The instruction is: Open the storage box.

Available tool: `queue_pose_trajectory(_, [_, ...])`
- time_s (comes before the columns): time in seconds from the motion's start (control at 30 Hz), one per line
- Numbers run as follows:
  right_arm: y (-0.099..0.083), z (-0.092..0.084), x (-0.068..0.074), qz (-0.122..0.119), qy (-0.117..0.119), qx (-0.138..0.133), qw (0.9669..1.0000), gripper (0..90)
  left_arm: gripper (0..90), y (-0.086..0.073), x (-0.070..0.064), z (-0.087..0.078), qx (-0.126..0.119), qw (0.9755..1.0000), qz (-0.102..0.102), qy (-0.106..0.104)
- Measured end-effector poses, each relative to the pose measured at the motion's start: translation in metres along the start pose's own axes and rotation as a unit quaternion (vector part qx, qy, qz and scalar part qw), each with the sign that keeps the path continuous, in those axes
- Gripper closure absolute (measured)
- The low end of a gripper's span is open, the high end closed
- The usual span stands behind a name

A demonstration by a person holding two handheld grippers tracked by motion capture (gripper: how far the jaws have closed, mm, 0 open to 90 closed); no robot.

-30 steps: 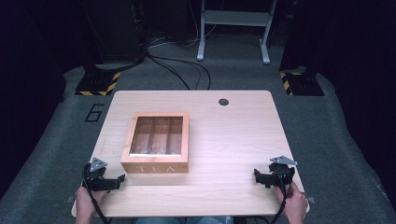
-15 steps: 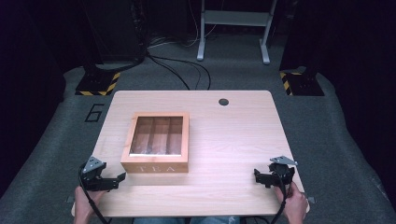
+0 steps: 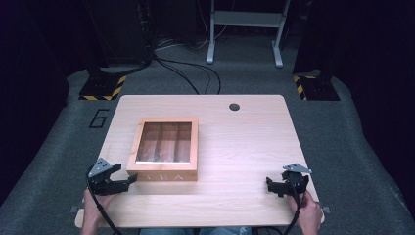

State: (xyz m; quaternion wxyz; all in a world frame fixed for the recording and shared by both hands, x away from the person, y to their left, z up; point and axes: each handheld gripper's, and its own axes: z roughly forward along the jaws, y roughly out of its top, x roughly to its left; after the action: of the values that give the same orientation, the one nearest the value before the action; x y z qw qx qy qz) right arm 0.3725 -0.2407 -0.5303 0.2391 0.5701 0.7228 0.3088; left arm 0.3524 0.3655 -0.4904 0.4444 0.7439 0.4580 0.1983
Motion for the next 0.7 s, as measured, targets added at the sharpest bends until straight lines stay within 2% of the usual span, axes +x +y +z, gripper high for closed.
queue_pose_trajectory(0.03, [0.0000, 0.0000, 0.0000, 0.000, 0.000, 0.000, 1.0000, 0.0, 19.6, -0.0001, -0.0005, 0.0006, -0.007, 1.0000, -0.001, 0.001])
queue_pose_trajectory(0.17, [0.0000, 0.0000, 0.0000, 0.000, 0.000, 0.000, 1.0000, 0.0, 28.0, 0.0018, -0.0010, 0.0005, -0.002, 0.9998, 0.010, -0.018])
queue_pose_trajectory(0.23, [0.0000, 0.0000, 0.0000, 0.000, 0.000, 0.000, 1.0000, 0.0, 30.8, 0.0011, -0.0026, 0.0015, -0.011, 0.9997, 0.013, -0.017])
queue_pose_trajectory(0.27, [0.0000, 0.0000, 0.0000, 0.000, 0.000, 0.000, 1.0000, 0.0, 33.3, 0.0013, -0.0027, 0.0007, -0.003, 0.9996, 0.018, -0.023])
queue_pose_trajectory(0.4, [0.0000, 0.0000, 0.0000, 0.000, 0.000, 0.000, 1.0000, 0.0, 39.0, 0.0003, -0.0033, 0.0020, -0.001, 0.9993, 0.022, -0.029])
queue_pose_trajectory(0.53, [0.0000, 0.0000, 0.0000, 0.000, 0.000, 0.000, 1.0000, 0.0, 40.7, -0.0006, -0.0040, 0.0023, -0.010, 0.9992, 0.029, -0.025])
queue_pose_trajectory(0.7, [0.0000, 0.0000, 0.0000, 0.000, 0.000, 0.000, 1.0000, 0.0, 43.4, -0.0013, -0.0029, 0.0001, -0.008, 0.9990, 0.035, -0.029])
